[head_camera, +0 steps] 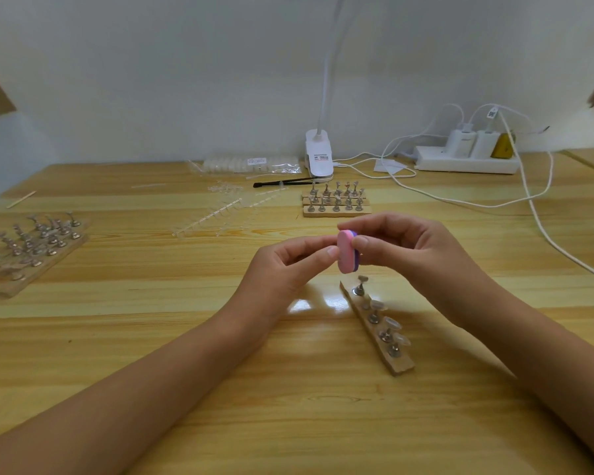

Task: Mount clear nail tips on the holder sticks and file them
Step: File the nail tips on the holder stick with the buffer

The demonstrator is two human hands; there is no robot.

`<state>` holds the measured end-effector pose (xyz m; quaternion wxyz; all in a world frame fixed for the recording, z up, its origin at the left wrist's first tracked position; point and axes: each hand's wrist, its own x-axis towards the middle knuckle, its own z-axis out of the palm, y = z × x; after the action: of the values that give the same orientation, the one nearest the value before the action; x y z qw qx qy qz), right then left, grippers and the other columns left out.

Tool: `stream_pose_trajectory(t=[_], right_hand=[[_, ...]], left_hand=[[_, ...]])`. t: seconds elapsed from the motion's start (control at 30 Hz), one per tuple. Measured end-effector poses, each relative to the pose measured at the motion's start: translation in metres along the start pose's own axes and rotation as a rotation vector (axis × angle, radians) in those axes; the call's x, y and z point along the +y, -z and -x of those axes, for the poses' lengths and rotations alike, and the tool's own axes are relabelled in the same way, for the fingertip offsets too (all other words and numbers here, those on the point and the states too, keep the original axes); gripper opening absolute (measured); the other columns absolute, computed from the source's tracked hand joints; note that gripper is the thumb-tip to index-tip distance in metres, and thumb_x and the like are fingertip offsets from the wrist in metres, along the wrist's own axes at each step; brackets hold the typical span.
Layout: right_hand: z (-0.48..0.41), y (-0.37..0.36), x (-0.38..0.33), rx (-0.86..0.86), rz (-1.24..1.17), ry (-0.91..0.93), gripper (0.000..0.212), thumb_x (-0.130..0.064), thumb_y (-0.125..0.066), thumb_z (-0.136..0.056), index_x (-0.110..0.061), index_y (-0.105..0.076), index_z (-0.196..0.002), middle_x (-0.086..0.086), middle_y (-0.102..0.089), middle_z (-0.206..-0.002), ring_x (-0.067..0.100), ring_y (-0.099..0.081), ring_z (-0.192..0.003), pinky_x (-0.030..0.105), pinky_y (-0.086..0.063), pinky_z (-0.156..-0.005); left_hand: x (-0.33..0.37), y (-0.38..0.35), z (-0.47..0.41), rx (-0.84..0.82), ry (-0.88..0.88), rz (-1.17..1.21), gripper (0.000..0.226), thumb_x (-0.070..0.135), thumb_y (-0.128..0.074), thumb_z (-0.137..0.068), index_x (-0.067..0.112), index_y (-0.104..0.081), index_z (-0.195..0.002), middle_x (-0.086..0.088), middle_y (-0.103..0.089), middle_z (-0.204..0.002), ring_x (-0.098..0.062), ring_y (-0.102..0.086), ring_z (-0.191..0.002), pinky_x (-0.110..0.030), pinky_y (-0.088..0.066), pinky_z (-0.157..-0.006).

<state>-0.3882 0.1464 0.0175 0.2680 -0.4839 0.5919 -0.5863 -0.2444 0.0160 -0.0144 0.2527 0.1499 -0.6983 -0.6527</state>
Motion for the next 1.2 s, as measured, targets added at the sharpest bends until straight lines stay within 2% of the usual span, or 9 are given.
stream_pose_trajectory(t=[0.17, 0.33, 0.4, 0.5, 0.6, 0.7, 0.9, 1.0, 1.2], right_hand=[[0.0, 0.003, 0.0, -0.083, 0.032, -0.035, 0.026, -0.021, -0.067, -0.085, -0.011, -0.071, -0.108, 0.004, -0.075, -0.099, 0.015, -0.073, -0.09, 0.018, -0.055, -0.077], [-0.004, 0.002, 0.004, 0.068, 0.033, 0.015, 0.005, -0.006, -0.06, -0.092, -0.008, -0.062, -0.096, 0.009, -0.069, -0.093, 0.019, -0.071, -0.081, 0.023, -0.058, -0.072], [-0.004, 0.003, 0.005, 0.121, 0.085, 0.074, 0.016, 0.004, -0.05, -0.093, -0.01, -0.058, -0.092, 0.007, -0.069, -0.084, 0.022, -0.067, -0.076, 0.019, -0.053, -0.065], [0.0, 0.0, 0.007, 0.144, 0.266, 0.193, 0.02, -0.007, -0.04, -0.086, -0.017, -0.057, -0.091, -0.007, -0.054, -0.068, 0.008, -0.05, -0.063, 0.017, -0.041, -0.06], [0.005, -0.005, 0.008, 0.105, 0.592, 0.362, 0.01, -0.029, -0.053, -0.091, -0.025, -0.058, -0.099, -0.013, -0.043, -0.067, 0.007, -0.043, -0.061, 0.018, -0.037, -0.059], [0.005, -0.008, 0.008, 0.092, 0.81, 0.498, 0.028, -0.036, -0.064, -0.086, -0.014, -0.064, -0.104, -0.008, -0.044, -0.076, 0.011, -0.044, -0.069, 0.022, -0.04, -0.065], [0.004, -0.008, 0.009, 0.159, 0.808, 0.557, 0.019, -0.026, -0.066, -0.087, -0.009, -0.069, -0.094, -0.001, -0.048, -0.076, 0.014, -0.046, -0.072, 0.029, -0.043, -0.064], [0.004, -0.007, 0.009, 0.174, 0.769, 0.542, 0.022, -0.03, -0.062, -0.09, -0.009, -0.069, -0.094, -0.002, -0.049, -0.075, 0.007, -0.046, -0.073, 0.021, -0.039, -0.066], [0.004, -0.005, 0.007, 0.167, 0.705, 0.481, 0.02, -0.029, -0.065, -0.087, -0.011, -0.069, -0.093, 0.001, -0.052, -0.076, 0.013, -0.049, -0.072, 0.021, -0.038, -0.064]], left_hand=[[0.0, 0.0, -0.001, 0.012, 0.022, 0.061, 0.027, 0.039, -0.071, -0.084, 0.026, -0.077, -0.108, 0.002, -0.075, -0.111, -0.011, -0.066, -0.112, -0.029, -0.047, -0.099], [0.003, 0.0, -0.003, 0.054, 0.072, 0.241, 0.03, 0.034, -0.072, -0.075, 0.02, -0.08, -0.1, -0.004, -0.076, -0.104, -0.009, -0.07, -0.095, -0.017, -0.053, -0.082], [0.004, 0.0, -0.002, 0.051, 0.086, 0.278, 0.028, 0.031, -0.072, -0.075, 0.018, -0.08, -0.098, -0.006, -0.076, -0.104, -0.01, -0.071, -0.093, -0.016, -0.054, -0.08], [0.007, -0.001, -0.002, 0.049, 0.097, 0.296, 0.028, 0.032, -0.072, -0.074, 0.017, -0.08, -0.096, -0.007, -0.076, -0.103, -0.011, -0.071, -0.092, -0.016, -0.054, -0.078], [0.007, -0.002, -0.002, 0.044, 0.086, 0.29, 0.03, 0.035, -0.073, -0.071, 0.018, -0.08, -0.094, -0.006, -0.076, -0.1, -0.01, -0.07, -0.091, -0.016, -0.053, -0.078], [0.008, -0.002, 0.0, 0.007, 0.067, 0.249, 0.029, 0.039, -0.075, -0.071, 0.021, -0.079, -0.094, -0.004, -0.076, -0.101, -0.011, -0.071, -0.094, -0.017, -0.053, -0.08], [0.008, -0.003, 0.001, -0.04, 0.049, 0.14, 0.02, 0.039, -0.076, -0.074, 0.03, -0.078, -0.091, 0.005, -0.074, -0.091, -0.007, -0.068, -0.089, -0.018, -0.052, -0.081], [0.009, -0.002, 0.001, -0.062, 0.043, 0.15, 0.019, 0.035, -0.075, -0.075, 0.034, -0.077, -0.094, 0.006, -0.075, -0.095, -0.006, -0.068, -0.091, -0.017, -0.052, -0.081], [0.005, -0.003, 0.002, -0.076, -0.03, 0.065, 0.022, 0.024, -0.074, -0.077, 0.02, -0.071, -0.099, 0.006, -0.073, -0.091, -0.005, -0.068, -0.092, -0.016, -0.05, -0.082]])
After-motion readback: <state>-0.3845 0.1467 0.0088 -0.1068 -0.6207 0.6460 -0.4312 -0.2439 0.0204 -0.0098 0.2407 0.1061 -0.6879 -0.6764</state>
